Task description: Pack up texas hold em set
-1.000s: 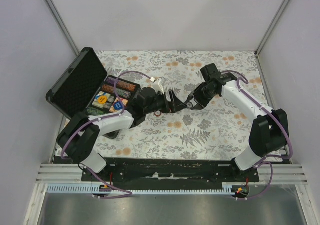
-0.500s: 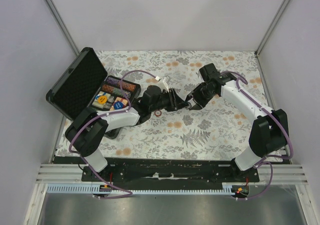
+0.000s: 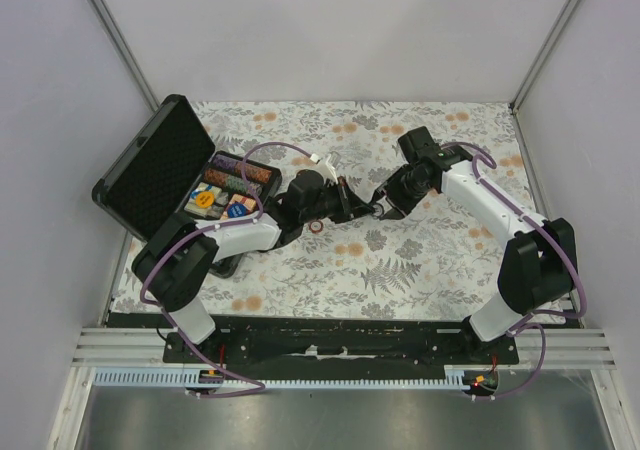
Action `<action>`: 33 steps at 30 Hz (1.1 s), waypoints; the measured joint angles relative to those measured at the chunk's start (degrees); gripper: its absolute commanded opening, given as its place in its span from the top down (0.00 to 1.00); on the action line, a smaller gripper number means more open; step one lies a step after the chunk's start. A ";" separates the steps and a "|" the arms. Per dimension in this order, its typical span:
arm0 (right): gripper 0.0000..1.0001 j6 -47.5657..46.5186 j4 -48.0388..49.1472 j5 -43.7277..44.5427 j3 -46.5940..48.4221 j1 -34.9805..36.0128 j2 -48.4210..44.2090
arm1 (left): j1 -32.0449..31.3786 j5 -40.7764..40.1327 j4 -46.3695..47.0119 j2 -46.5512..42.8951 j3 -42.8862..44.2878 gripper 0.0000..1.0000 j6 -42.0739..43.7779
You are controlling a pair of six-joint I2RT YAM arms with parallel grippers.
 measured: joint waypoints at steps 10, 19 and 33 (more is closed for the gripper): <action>0.02 -5.25 -0.52 6.51 1.09 0.57 -0.26 | -0.39 0.07 -6.93 -0.72 1.51 0.98 5.33; 0.02 -9.42 0.00 10.25 -4.83 -5.77 -9.38 | -0.39 -9.77 -35.85 -10.34 7.17 0.98 26.99; 0.02 -11.69 -0.02 10.38 -11.52 -8.70 -11.43 | 0.96 -35.67 -59.71 -24.35 4.55 0.98 57.29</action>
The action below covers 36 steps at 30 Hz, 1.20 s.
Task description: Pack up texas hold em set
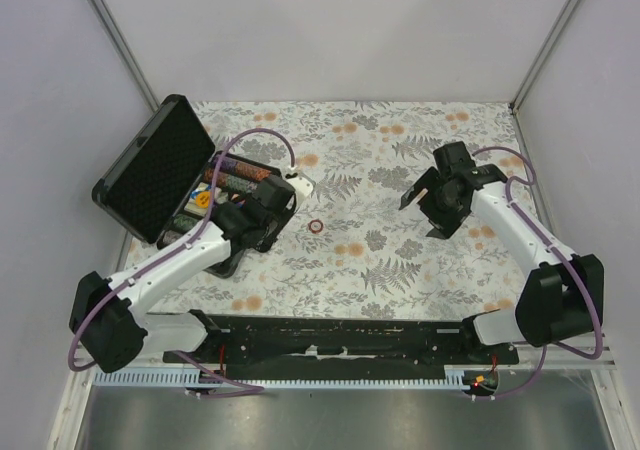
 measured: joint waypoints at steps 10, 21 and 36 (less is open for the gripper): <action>0.02 -0.37 -0.04 -0.02 -1.36 -0.79 -1.18 | 14.25 3.39 -7.89 -10.10 -5.03 0.98 9.14; 0.03 -0.57 -0.04 -0.04 -1.46 -1.09 -1.18 | 24.37 17.00 -12.44 -11.82 -8.00 0.98 11.13; 0.03 -0.83 -0.02 0.00 -1.46 -1.77 -0.74 | 25.24 17.31 -16.65 -10.67 -9.90 0.98 12.20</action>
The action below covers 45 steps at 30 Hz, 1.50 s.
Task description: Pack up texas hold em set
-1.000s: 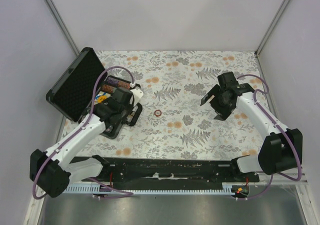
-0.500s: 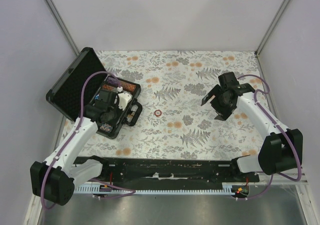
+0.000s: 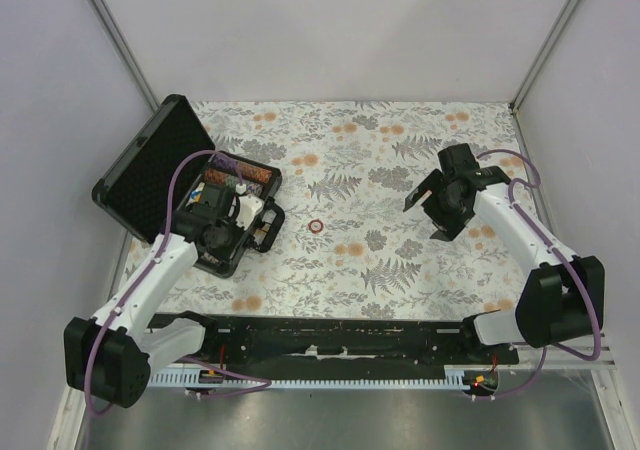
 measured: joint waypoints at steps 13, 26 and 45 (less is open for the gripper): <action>0.04 -1.01 -0.04 -0.24 0.98 -0.46 3.28 | 0.11 -4.42 0.59 -1.01 -2.78 0.98 -0.02; 0.04 -1.95 0.00 -1.44 1.46 -1.09 4.74 | 0.42 -5.14 0.96 0.09 -2.89 0.94 -0.59; 0.05 -2.71 0.22 -2.62 1.46 -2.14 5.66 | 0.81 -6.73 0.26 1.68 -2.49 0.52 -0.63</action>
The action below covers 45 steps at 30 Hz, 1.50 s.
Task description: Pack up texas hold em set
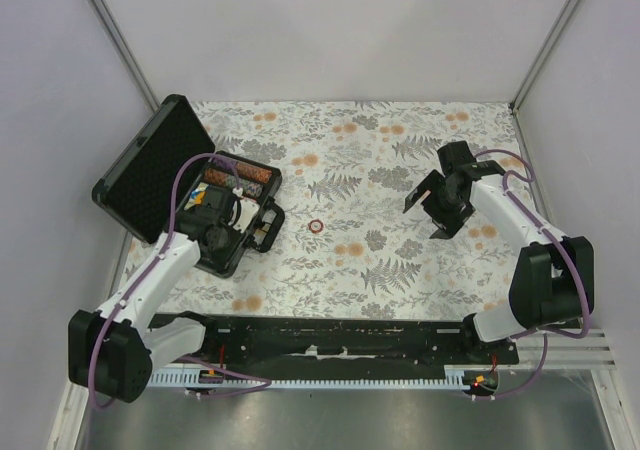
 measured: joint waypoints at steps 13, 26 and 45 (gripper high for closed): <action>0.05 -0.07 0.33 -0.42 0.00 -0.13 0.09 | 0.00 2.19 -1.44 -5.62 6.75 0.41 0.02; 0.11 -6.08 2.25 -0.15 5.44 8.66 6.34 | 0.04 -6.60 4.31 -11.56 10.49 0.51 -9.53; 0.12 -8.87 3.48 4.28 13.03 19.98 14.56 | 0.15 -5.51 -4.02 -5.55 1.25 0.98 -54.95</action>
